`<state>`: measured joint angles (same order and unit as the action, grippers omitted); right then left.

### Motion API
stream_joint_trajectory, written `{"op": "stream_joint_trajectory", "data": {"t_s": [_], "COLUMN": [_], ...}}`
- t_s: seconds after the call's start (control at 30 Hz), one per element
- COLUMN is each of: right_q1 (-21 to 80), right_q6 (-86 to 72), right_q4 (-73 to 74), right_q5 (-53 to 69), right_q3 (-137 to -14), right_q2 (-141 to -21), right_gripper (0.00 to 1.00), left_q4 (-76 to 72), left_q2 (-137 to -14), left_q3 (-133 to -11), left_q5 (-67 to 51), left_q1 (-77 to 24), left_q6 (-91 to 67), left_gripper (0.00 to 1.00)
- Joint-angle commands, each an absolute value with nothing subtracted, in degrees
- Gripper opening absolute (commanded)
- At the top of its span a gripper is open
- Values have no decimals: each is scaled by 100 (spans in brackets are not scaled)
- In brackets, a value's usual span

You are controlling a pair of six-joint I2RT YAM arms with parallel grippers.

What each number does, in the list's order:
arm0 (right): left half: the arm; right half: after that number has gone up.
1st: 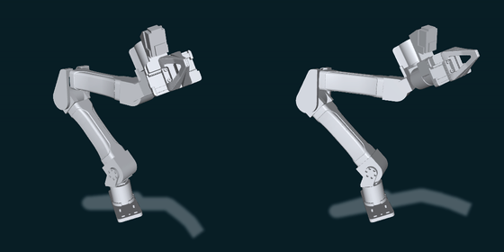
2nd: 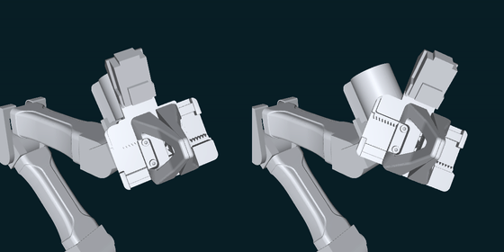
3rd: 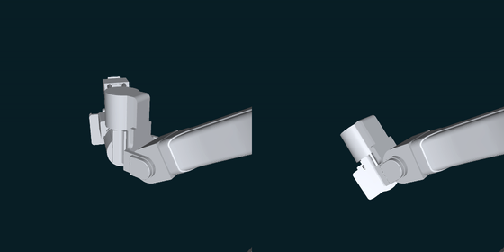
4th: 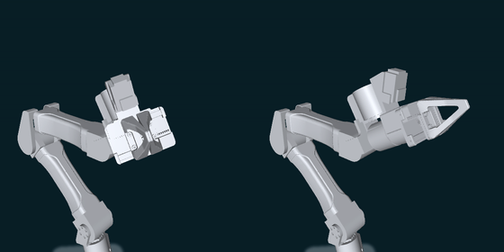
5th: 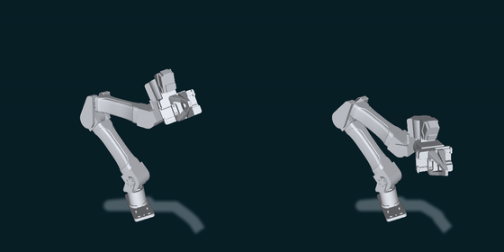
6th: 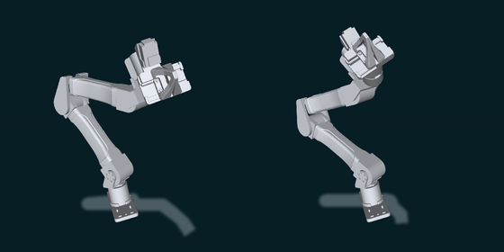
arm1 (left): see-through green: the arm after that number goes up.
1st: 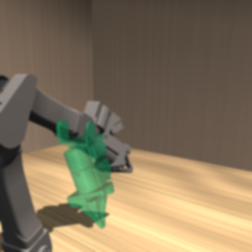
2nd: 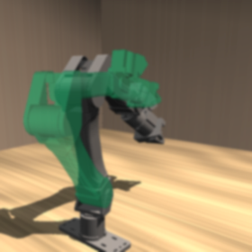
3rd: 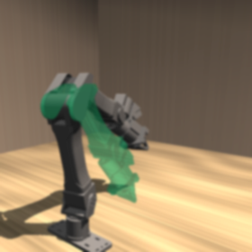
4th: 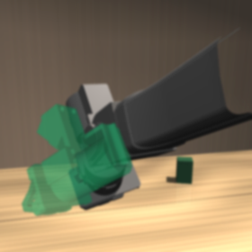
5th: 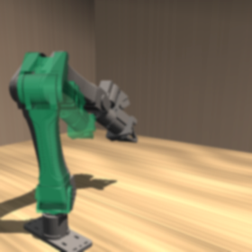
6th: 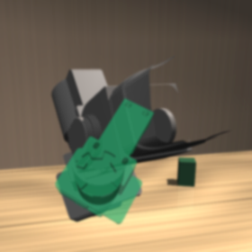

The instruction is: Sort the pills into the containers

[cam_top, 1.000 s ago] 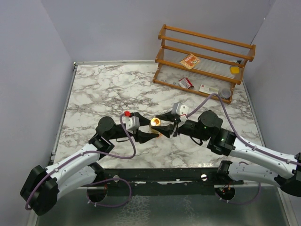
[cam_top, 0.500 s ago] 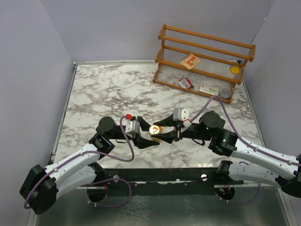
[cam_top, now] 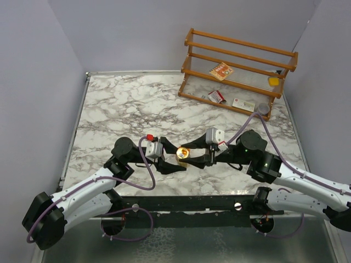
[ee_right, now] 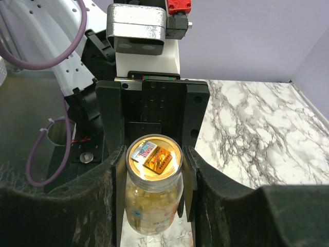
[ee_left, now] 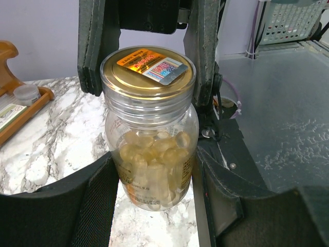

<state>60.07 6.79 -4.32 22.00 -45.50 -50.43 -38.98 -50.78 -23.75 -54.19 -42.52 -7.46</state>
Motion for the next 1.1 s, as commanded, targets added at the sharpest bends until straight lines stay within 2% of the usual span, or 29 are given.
{"op": "stream_joint_trajectory", "data": {"t_s": [0.0, 0.43, 0.77, 1.07], "right_q1": [5952, 5955, 5956, 5955], "right_q6": [970, 1244, 1265, 1306], "right_q4": [-460, -66, -269, 279], "right_q5": [1798, 2969, 3188, 4010], "right_q3": [-4849, -5139, -5252, -5869], "right_q2": [-4879, -4986, -4860, -5333], "right_gripper": [1, 1, 1, 1], "left_q4": [-4056, -4052, -4057, -4055], "left_q2": [-5002, -4914, -4766, -4612], "left_q3": [-2448, -2618, -2602, -2649], "left_q5": [-5986, -6924, -6986, -6992], "left_q1": [-4364, -4733, -4957, -5344], "left_q6": [-731, -721, -755, -797], "left_gripper": [0, 0, 0, 0]}}
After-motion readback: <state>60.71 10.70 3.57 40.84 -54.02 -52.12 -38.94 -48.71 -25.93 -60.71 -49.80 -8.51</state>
